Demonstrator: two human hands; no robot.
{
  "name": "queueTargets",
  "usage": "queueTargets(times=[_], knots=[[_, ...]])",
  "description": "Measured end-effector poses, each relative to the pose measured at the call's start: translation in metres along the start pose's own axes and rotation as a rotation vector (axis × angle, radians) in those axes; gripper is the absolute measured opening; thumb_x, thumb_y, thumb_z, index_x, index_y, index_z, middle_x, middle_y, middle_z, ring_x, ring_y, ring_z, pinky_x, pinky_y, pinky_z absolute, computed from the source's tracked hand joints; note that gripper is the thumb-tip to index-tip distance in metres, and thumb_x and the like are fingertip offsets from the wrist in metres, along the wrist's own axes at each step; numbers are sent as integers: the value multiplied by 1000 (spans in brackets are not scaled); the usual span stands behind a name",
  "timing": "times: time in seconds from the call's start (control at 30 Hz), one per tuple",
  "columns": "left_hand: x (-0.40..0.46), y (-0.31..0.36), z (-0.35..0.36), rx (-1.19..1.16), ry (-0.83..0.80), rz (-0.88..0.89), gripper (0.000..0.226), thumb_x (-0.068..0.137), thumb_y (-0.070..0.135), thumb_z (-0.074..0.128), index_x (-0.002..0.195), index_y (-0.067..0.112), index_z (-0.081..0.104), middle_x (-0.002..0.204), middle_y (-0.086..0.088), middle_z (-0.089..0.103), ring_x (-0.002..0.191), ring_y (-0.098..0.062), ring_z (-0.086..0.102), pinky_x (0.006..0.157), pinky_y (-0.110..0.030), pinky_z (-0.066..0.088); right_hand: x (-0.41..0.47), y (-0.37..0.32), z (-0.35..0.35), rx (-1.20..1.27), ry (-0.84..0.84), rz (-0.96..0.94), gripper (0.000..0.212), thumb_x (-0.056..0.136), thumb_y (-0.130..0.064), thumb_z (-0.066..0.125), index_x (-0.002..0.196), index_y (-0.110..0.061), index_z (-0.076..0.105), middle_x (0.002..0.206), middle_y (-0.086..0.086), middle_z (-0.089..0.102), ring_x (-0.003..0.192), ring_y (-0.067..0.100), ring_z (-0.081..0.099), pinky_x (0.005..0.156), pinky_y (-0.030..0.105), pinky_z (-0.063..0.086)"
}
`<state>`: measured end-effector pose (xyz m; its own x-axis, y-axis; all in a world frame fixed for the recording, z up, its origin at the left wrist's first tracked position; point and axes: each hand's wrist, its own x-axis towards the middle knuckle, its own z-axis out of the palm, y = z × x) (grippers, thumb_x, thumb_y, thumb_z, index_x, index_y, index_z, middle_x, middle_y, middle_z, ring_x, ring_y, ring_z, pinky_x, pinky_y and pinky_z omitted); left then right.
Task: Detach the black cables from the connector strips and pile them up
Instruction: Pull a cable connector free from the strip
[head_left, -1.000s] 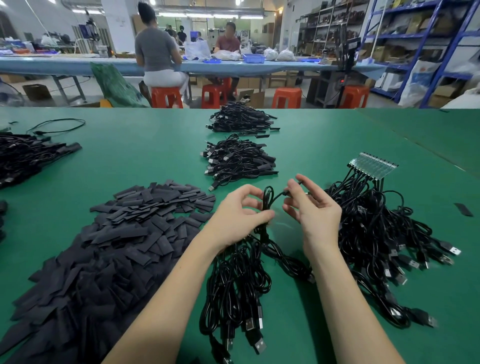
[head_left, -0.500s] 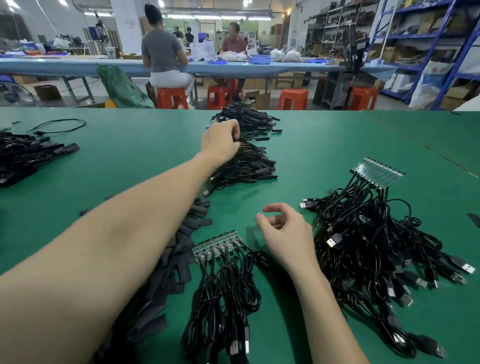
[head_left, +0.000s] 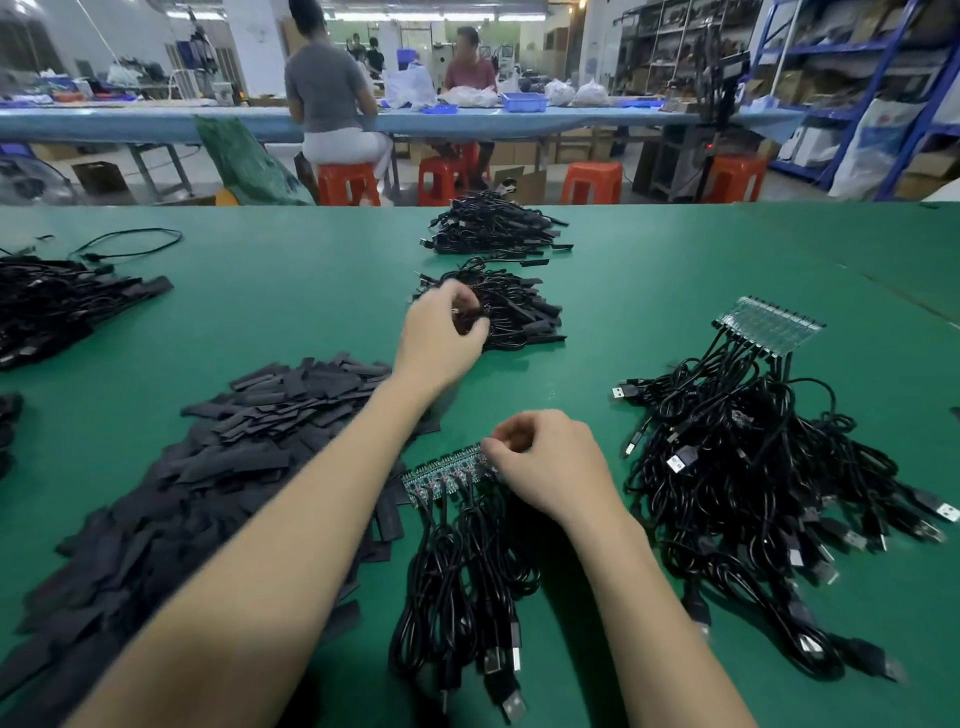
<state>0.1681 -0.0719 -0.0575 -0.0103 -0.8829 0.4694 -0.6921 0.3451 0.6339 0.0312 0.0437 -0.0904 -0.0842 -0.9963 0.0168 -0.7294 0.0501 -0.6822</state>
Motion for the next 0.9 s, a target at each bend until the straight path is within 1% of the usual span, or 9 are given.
queueTargets(times=[0.1, 0.23, 0.33, 0.43, 0.53, 0.67, 0.73, 0.8, 0.9], knots=[[-47, 4, -16, -4, -151, -61, 6, 89, 27, 69, 89, 25, 64, 88, 12, 67, 76, 1, 57, 69, -5, 38, 2, -6, -2, -5, -46, 67, 20, 85, -44, 70, 96, -28, 74, 101, -6, 75, 105, 20, 67, 87, 28, 50], [-65, 11, -49, 303, -636, -189, 17, 89, 46, 66, 97, 31, 65, 101, 9, 67, 92, -11, 63, 85, -27, 50, 1, -7, -6, 133, -95, 136, 22, 84, -41, 73, 100, -26, 75, 102, -1, 74, 97, 17, 66, 74, 24, 44], [-57, 17, -63, 319, -811, -206, 13, 87, 45, 71, 89, 33, 68, 84, 8, 69, 73, -11, 62, 74, -27, 49, -1, -9, -9, 297, -107, 132, 16, 83, -39, 77, 91, -26, 78, 92, -4, 76, 85, 9, 66, 65, 21, 45], [-57, 13, -66, 53, -812, -210, 9, 85, 36, 78, 82, 30, 72, 70, 2, 63, 60, -17, 48, 61, -26, 37, -4, -8, -15, 477, -139, 103, 12, 84, -34, 80, 83, -21, 79, 76, -9, 75, 62, -1, 61, 54, 13, 45], [-63, 3, -66, -209, -813, -265, 9, 83, 31, 82, 84, 24, 77, 71, 0, 62, 55, -11, 44, 50, -17, 35, -6, -3, -21, 576, -173, 95, 10, 86, -31, 80, 83, -21, 78, 64, -15, 70, 45, -7, 50, 45, 8, 37], [-67, -3, -61, -328, -813, -313, 14, 78, 35, 84, 88, 26, 80, 79, 8, 71, 65, 0, 55, 62, -18, 39, -7, 0, -21, 658, -197, 99, 12, 87, -32, 78, 85, -20, 76, 67, -10, 68, 44, -3, 51, 43, 10, 38], [-69, -3, -59, -360, -798, -306, 16, 78, 33, 84, 90, 23, 80, 79, 8, 71, 62, 2, 54, 59, -17, 36, -8, 1, -22, 664, -210, 94, 14, 85, -36, 79, 85, -22, 76, 69, -9, 69, 45, -2, 51, 43, 11, 37], [-70, -2, -58, -416, -785, -294, 14, 79, 29, 84, 89, 21, 81, 80, 4, 72, 56, 2, 51, 52, -14, 33, -8, 2, -25, 636, -227, 77, 18, 80, -42, 81, 84, -25, 78, 72, -11, 70, 50, -2, 51, 48, 12, 38], [-72, 0, -59, -487, -796, -270, 23, 71, 35, 86, 89, 21, 81, 87, -1, 75, 69, -4, 56, 60, -17, 36, -8, 3, -31, 648, -294, 92, 26, 67, -48, 82, 80, -26, 79, 68, -16, 67, 58, -1, 51, 54, 16, 37]])
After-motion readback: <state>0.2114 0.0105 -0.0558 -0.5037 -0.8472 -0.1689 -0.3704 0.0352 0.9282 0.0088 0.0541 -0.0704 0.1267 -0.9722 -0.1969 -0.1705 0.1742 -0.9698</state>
